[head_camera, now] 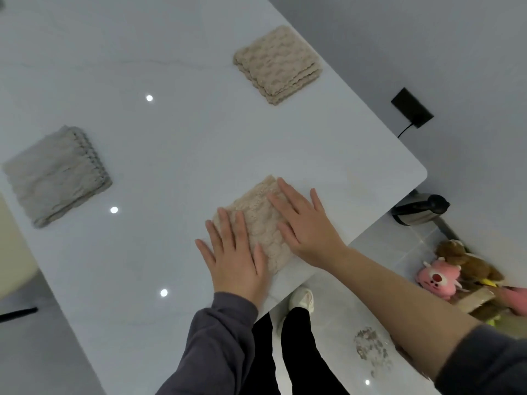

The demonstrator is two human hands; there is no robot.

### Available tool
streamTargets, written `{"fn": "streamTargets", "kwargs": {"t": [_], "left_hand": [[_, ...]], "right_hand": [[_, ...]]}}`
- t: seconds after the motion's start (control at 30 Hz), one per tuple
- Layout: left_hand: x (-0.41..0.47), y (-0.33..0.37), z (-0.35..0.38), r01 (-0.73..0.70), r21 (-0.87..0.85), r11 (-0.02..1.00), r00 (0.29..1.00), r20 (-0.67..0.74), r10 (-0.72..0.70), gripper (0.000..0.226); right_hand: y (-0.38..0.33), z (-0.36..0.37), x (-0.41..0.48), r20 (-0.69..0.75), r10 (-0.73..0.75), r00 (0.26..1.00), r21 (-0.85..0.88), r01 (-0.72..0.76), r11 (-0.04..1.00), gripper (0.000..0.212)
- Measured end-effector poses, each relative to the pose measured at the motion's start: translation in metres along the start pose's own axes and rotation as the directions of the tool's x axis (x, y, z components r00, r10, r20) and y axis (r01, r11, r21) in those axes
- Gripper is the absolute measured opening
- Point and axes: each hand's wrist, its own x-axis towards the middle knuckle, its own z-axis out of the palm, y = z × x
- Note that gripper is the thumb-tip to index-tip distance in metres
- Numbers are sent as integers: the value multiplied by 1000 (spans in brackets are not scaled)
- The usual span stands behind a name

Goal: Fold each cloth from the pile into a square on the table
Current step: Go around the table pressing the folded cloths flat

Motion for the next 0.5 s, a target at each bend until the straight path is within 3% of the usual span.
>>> {"fn": "streamTargets", "kwargs": {"t": [0.17, 0.5], "left_hand": [[15, -2, 5, 30, 56, 998, 999, -24, -29, 64], [20, -3, 10, -8, 131, 991, 1000, -8, 9, 65]], "right_hand": [[6, 1, 16, 40, -105, 994, -46, 107, 993, 56], [6, 14, 18, 25, -102, 994, -127, 104, 986, 57]]}}
